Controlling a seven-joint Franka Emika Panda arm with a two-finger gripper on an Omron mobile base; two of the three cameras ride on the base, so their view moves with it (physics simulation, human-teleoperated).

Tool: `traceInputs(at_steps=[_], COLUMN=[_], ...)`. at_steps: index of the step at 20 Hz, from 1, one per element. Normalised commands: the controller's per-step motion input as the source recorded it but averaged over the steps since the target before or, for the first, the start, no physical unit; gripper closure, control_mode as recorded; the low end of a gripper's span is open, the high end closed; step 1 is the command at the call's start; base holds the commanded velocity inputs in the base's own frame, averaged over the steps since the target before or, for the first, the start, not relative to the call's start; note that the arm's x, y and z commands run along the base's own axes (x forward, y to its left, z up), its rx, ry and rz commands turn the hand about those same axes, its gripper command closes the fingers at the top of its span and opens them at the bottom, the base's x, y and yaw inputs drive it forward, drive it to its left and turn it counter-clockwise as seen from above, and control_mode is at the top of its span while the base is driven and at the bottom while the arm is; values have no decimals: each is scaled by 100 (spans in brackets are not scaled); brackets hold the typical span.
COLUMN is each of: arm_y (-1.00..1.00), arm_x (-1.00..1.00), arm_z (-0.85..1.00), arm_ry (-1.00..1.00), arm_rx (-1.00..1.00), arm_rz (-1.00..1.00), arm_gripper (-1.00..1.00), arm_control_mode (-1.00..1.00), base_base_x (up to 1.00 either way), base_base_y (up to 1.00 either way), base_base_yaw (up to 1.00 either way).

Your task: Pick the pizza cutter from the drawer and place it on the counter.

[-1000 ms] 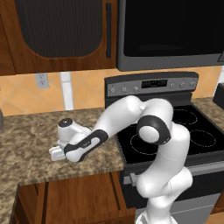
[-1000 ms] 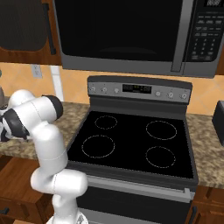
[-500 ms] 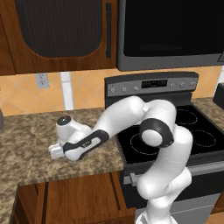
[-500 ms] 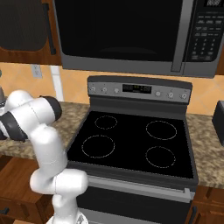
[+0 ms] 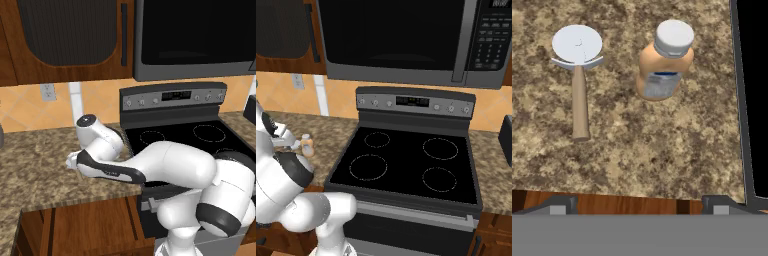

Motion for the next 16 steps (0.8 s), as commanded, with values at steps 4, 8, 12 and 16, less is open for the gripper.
traceInputs(at_steps=[4, 8, 12, 16], arm_y=[-100, -100, -100, -100], arm_x=[-41, -19, -17, -38], arm_z=[92, 90, 55, 43], arm_ry=[0, 1, 2, 0], arm_rx=[0, 0, 0, 0], arm_rz=[-5, -7, -10, -9], arm_gripper=[-100, -100, -100, -100], arm_control_mode=[-100, -100, -100, -100], base_base_x=[0, 0, 0, 0], base_base_y=[0, 0, 0, 0], base_base_yaw=[0, 0, 0, 0])
